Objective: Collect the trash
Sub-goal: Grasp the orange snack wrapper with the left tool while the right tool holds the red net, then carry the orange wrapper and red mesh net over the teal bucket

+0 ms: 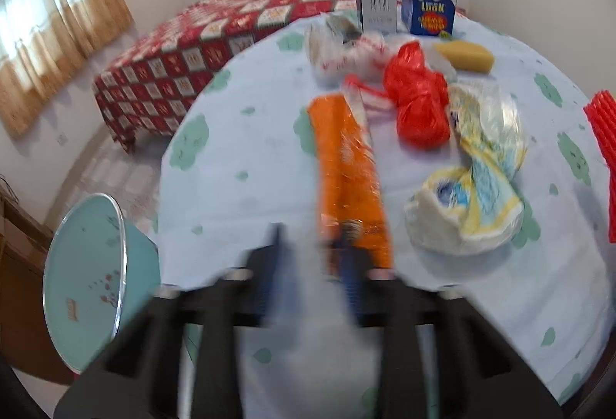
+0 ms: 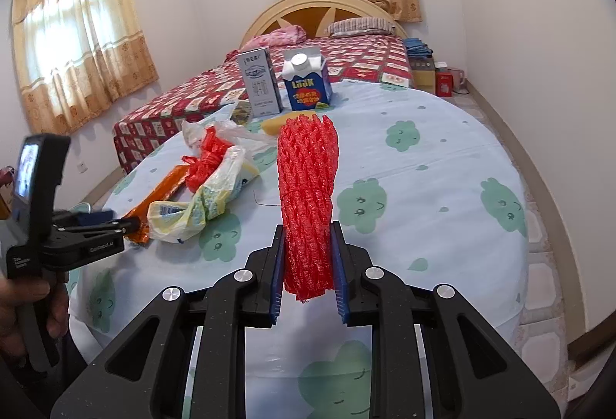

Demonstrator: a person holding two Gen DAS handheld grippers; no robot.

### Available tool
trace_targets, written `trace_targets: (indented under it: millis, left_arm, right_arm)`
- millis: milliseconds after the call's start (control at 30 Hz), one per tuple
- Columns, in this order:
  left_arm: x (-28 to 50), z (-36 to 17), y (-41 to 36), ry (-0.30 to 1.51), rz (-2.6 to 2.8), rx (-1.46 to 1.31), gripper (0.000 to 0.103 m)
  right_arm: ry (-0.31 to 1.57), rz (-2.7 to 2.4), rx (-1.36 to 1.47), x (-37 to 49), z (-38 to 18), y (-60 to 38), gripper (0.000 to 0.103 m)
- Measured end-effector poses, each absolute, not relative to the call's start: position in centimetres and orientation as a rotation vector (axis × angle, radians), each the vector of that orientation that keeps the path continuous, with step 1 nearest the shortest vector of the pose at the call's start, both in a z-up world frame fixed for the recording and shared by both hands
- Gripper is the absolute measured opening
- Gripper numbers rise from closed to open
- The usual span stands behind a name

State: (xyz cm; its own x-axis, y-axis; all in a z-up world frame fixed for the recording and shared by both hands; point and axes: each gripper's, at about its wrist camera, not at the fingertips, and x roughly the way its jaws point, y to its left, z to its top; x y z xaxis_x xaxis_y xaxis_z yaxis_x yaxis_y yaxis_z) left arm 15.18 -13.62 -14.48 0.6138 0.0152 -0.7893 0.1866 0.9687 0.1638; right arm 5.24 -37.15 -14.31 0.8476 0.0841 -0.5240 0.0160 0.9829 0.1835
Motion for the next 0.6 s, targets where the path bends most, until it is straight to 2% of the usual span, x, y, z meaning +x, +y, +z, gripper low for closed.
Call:
trace_targets:
  millis: [67,600]
  left_arm:
    - [14.6,-14.0,-13.1,0.885,-0.123,0.25,0.005]
    - [9.7,-8.6,-4.0,0.751,-0.087,0.236,0.005]
  right_arm:
    - [0.558,0.043,0.177,5.2,-14.2,-36.8,0.023]
    - [0.554,0.137,0.098,6.5,-11.6,-30.6,0.023]
